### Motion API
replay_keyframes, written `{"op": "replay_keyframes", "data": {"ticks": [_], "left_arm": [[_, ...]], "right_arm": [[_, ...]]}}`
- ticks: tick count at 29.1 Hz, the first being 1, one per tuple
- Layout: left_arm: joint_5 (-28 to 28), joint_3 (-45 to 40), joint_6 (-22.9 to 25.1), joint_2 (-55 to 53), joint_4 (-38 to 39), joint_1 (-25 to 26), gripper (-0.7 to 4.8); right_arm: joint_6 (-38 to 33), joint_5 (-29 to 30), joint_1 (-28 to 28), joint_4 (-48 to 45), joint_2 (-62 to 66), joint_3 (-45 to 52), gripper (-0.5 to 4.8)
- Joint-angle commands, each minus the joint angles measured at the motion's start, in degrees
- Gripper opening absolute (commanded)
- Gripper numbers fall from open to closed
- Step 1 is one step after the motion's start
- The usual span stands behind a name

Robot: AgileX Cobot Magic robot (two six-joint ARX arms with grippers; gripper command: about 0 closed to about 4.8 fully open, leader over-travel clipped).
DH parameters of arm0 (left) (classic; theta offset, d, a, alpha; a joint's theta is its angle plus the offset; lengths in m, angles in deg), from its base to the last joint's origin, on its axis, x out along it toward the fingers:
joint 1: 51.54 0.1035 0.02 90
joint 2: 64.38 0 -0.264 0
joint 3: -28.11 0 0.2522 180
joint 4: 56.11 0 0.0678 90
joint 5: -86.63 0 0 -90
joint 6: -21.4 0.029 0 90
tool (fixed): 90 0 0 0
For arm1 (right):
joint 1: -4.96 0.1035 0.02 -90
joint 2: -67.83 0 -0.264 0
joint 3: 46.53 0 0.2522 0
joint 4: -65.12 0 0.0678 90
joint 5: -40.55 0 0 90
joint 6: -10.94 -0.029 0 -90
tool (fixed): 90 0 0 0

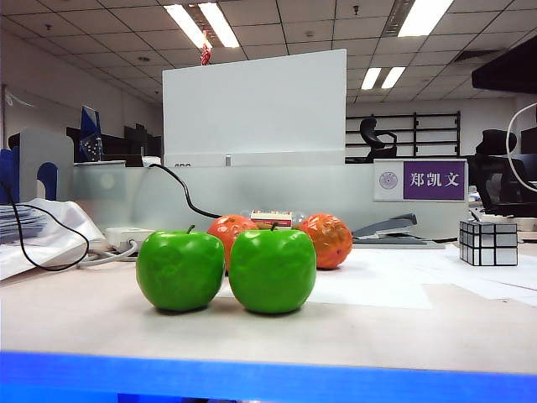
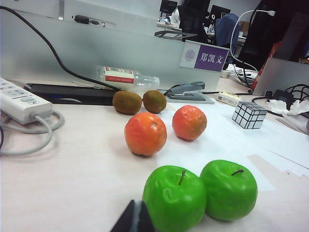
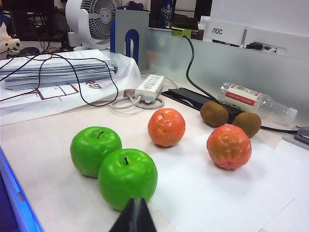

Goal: Put the same fruits together.

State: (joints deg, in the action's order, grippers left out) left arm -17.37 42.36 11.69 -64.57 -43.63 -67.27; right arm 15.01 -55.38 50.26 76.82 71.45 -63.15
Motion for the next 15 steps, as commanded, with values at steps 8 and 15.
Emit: {"op": "replay_keyframes", "data": {"ticks": [8, 15], "left_arm": [[-0.37, 0.07, 0.24, 0.07, -0.48, -0.02, -0.05], [-0.37, 0.07, 0.24, 0.07, -0.50, -0.02, -0.05]], "right_arm": [[0.02, -0.13, 0.04, -0.70, -0.07, -0.15, -0.05], [0.48, -0.20, 0.02, -0.63, -0.07, -0.15, -0.05]]}}
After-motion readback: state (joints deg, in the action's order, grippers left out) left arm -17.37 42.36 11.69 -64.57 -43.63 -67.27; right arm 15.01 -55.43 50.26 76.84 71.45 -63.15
